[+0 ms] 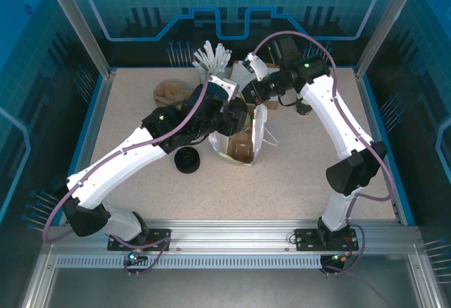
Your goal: Pack the takeout coffee
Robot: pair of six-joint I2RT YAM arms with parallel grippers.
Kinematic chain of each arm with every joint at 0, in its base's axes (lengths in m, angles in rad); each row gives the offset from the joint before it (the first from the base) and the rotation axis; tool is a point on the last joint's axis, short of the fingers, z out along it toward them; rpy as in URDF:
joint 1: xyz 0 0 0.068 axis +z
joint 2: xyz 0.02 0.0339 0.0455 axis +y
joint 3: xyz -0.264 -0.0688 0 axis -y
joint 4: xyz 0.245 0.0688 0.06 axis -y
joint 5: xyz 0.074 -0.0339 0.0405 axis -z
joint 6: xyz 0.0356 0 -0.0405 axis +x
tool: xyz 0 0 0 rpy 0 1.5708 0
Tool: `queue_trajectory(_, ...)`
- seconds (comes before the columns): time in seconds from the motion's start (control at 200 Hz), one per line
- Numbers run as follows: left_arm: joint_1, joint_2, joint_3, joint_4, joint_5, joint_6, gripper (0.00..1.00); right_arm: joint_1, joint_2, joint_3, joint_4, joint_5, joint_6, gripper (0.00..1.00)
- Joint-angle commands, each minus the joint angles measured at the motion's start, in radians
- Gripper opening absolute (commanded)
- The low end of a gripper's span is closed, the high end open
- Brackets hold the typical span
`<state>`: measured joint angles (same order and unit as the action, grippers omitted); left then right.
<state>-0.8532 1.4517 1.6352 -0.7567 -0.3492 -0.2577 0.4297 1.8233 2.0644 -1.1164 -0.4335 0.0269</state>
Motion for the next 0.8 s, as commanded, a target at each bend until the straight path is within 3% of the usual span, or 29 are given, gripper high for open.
queue_trajectory(0.0, 0.009, 0.012, -0.021, 0.005, -0.020, -0.024, 0.59, -0.010, 0.023, 0.001, -0.040, -0.073, 0.018, 0.00)
queue_trajectory(0.26, 0.012, 0.010, -0.047, -0.030, -0.021, -0.061, 0.59, -0.003, 0.027, -0.047, -0.012, -0.117, 0.082, 0.00)
queue_trajectory(0.47, 0.013, -0.009, -0.062, -0.043, -0.004, -0.110, 0.59, 0.009, -0.005, -0.031, -0.006, -0.084, 0.124, 0.00)
queue_trajectory(0.795, -0.049, -0.033, -0.138, -0.003, -0.040, -0.138, 0.56, 0.035, -0.133, -0.182, 0.089, -0.025, 0.223, 0.00)
